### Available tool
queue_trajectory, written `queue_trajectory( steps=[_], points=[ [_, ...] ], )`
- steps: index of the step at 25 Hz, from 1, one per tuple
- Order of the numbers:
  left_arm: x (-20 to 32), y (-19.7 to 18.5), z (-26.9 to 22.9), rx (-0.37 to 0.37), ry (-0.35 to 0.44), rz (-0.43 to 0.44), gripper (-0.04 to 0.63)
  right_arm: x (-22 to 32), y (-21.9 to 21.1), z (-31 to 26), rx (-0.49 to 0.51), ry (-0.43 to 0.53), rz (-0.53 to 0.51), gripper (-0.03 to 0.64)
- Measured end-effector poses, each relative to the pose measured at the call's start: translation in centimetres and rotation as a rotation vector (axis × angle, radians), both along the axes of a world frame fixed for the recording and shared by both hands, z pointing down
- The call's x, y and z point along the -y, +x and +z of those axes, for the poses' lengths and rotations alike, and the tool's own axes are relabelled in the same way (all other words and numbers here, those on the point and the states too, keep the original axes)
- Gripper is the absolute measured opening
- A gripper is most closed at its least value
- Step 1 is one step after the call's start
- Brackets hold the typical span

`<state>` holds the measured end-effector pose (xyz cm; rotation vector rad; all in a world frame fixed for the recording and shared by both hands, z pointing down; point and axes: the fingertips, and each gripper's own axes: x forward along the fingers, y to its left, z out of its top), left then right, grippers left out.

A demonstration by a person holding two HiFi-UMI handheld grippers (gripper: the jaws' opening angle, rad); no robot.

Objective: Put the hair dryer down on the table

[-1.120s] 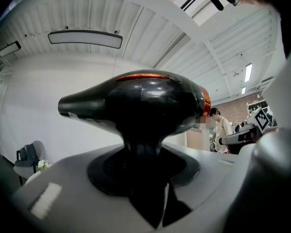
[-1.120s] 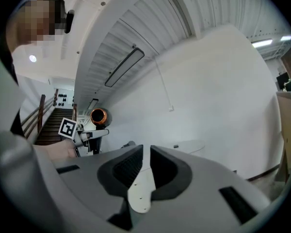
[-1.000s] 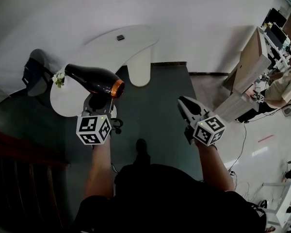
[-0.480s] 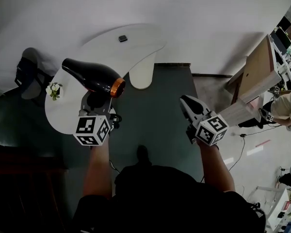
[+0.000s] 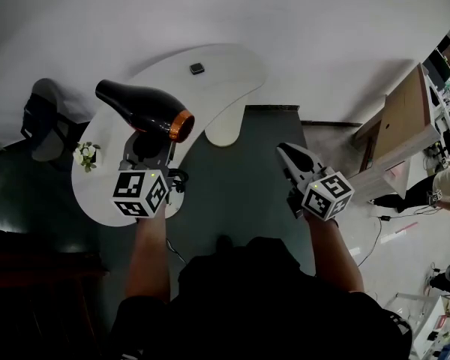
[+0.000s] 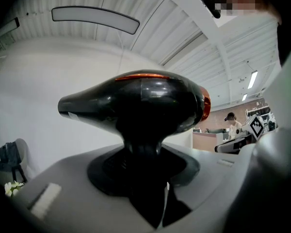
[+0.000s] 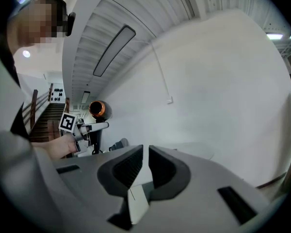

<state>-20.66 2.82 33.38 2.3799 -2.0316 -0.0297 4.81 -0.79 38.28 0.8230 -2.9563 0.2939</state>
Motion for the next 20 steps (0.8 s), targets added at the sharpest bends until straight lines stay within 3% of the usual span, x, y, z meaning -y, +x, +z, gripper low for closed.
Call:
queue_trajectory(
  steps=[12, 20],
  points=[
    [5.7, -2.4, 0.4, 0.019, -0.013, -0.032, 0.175, 6.8, -2.4, -0.4, 0.025, 0.012, -0.035, 0.012],
    [14.7, -4.1, 1.3, 0.044, -0.054, -0.076, 0.175, 16.0, -4.8, 1.4, 0.037, -0.032, -0.105, 0.012]
  ],
)
